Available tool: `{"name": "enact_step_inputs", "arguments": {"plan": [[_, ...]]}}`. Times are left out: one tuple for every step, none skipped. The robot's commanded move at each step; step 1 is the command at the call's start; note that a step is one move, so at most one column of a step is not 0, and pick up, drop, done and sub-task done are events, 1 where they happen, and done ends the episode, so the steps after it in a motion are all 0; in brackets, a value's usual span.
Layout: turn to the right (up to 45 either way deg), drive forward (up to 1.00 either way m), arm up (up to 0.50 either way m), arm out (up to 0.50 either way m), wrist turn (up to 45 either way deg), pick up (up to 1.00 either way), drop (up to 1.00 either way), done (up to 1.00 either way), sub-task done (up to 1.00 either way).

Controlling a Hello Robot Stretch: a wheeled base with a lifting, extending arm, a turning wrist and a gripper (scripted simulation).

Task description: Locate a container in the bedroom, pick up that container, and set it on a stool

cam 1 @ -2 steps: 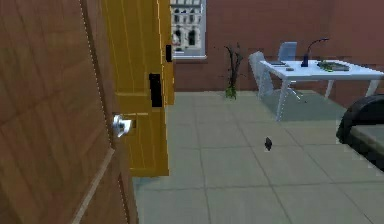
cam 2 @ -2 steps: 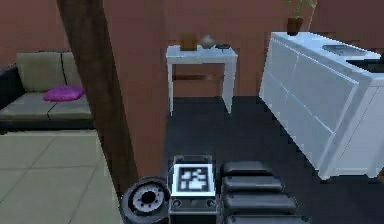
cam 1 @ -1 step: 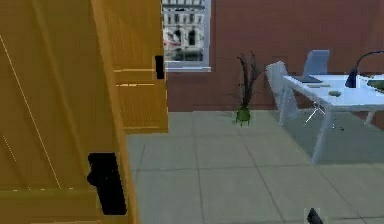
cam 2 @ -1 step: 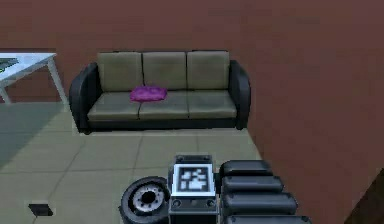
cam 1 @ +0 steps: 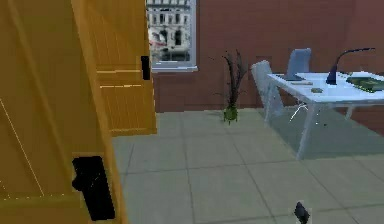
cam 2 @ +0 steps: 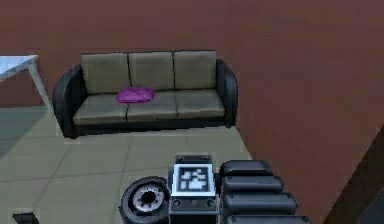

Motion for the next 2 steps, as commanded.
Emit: {"name": "enact_step_inputs", "arguments": {"plan": [[0.0,0.8,0.0,0.0,0.0,0.0,0.0,0.0,0.0],[-3.0,0.0,0.0,0.0,0.0,0.0,0.0,0.0,0.0]]}}
